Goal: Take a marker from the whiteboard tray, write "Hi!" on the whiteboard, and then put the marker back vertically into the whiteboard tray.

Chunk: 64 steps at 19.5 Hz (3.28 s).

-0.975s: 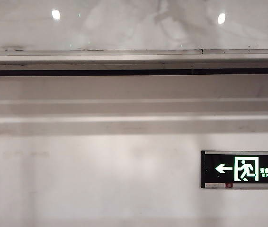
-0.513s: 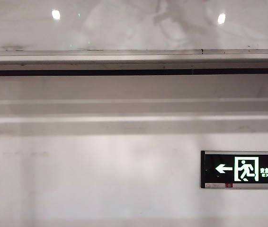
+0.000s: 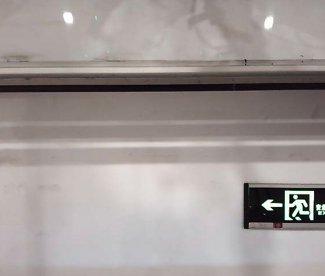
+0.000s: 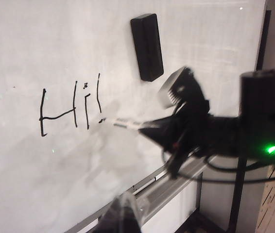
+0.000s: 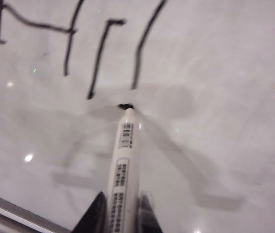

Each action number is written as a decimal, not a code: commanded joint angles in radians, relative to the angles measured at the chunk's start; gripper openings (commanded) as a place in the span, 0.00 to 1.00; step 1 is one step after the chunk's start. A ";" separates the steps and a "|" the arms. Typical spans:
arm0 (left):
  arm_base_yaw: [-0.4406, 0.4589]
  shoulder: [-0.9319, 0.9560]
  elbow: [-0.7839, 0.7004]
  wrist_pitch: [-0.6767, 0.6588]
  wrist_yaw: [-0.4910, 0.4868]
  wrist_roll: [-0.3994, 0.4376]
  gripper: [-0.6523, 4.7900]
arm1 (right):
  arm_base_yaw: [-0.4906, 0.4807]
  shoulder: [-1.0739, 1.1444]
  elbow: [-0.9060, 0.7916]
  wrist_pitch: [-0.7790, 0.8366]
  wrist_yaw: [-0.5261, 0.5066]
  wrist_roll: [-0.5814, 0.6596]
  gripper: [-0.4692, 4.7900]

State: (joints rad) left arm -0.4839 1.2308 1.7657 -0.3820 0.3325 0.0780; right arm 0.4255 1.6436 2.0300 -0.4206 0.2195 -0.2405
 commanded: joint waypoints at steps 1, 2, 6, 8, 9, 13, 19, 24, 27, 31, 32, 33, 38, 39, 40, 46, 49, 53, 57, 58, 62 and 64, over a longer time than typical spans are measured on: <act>0.000 -0.003 0.003 -0.020 0.005 0.001 0.11 | 0.014 -0.102 0.006 -0.073 0.002 0.007 0.09; 0.000 -0.003 0.003 -0.021 0.005 0.001 0.11 | 0.014 -0.127 0.006 -0.108 0.003 0.012 0.09; -0.001 -0.002 0.003 -0.021 0.013 0.000 0.11 | 0.013 -0.200 0.005 -0.254 0.034 0.042 0.09; -0.003 -0.001 0.003 -0.022 0.047 -0.001 0.11 | 0.013 -0.204 0.003 -0.306 0.040 0.063 0.09; -0.013 0.000 0.003 -0.023 0.050 -0.001 0.11 | 0.013 -0.203 -0.005 -0.322 0.040 0.076 0.09; -0.037 0.005 0.003 -0.024 0.048 0.000 0.11 | 0.012 -0.204 -0.136 -0.303 0.039 0.113 0.09; -0.037 0.005 0.003 -0.023 0.046 0.000 0.11 | 0.009 -0.205 -0.408 -0.140 -0.001 0.206 0.09; -0.037 0.005 0.003 -0.024 0.046 0.000 0.11 | -0.014 -0.253 -0.649 0.111 -0.039 0.258 0.09; -0.037 0.005 0.003 -0.022 0.046 0.001 0.11 | -0.027 -0.307 -0.806 0.297 -0.043 0.269 0.09; -0.037 0.005 0.003 -0.020 0.046 0.001 0.11 | -0.044 -0.321 -0.962 0.563 -0.064 0.292 0.09; -0.037 0.005 0.003 -0.021 0.046 0.000 0.11 | -0.046 -0.317 -0.982 0.594 -0.064 0.306 0.09; -0.037 0.005 0.003 -0.022 0.046 0.000 0.11 | -0.054 -0.314 -0.992 0.602 -0.061 0.316 0.09; -0.037 0.005 0.003 -0.021 0.047 0.000 0.11 | -0.126 -0.278 -0.993 0.663 -0.118 0.316 0.09; -0.037 0.005 0.003 -0.021 0.047 0.001 0.11 | -0.139 -0.269 -0.993 0.664 -0.118 0.317 0.09; -0.037 0.005 0.003 -0.021 0.046 0.000 0.11 | -0.141 -0.261 -0.993 0.664 -0.118 0.318 0.09; -0.037 0.005 0.003 -0.020 0.047 0.000 0.11 | -0.141 -0.201 -0.991 0.719 -0.151 0.318 0.09; -0.037 0.005 0.003 -0.021 0.047 0.000 0.11 | -0.141 -0.187 -0.990 0.736 -0.150 0.318 0.09; -0.037 0.005 0.003 -0.021 0.047 0.000 0.11 | -0.141 -0.176 -0.990 0.741 -0.151 0.318 0.09; -0.037 0.005 0.003 -0.021 0.047 0.000 0.11 | -0.141 -0.169 -0.989 0.749 -0.151 0.317 0.09; -0.037 0.005 0.003 -0.021 0.047 0.000 0.11 | -0.141 -0.165 -0.989 0.756 -0.151 0.317 0.09; -0.037 0.005 0.003 -0.021 0.047 0.000 0.11 | -0.141 -0.163 -0.989 0.795 -0.147 0.314 0.09; -0.037 0.005 0.003 -0.021 0.047 0.000 0.11 | -0.141 -0.156 -0.988 0.805 -0.147 0.314 0.09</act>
State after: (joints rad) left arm -0.5205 1.2381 1.7653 -0.4152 0.3752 0.0780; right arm 0.2844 1.4849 1.0367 0.3584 0.0746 0.0711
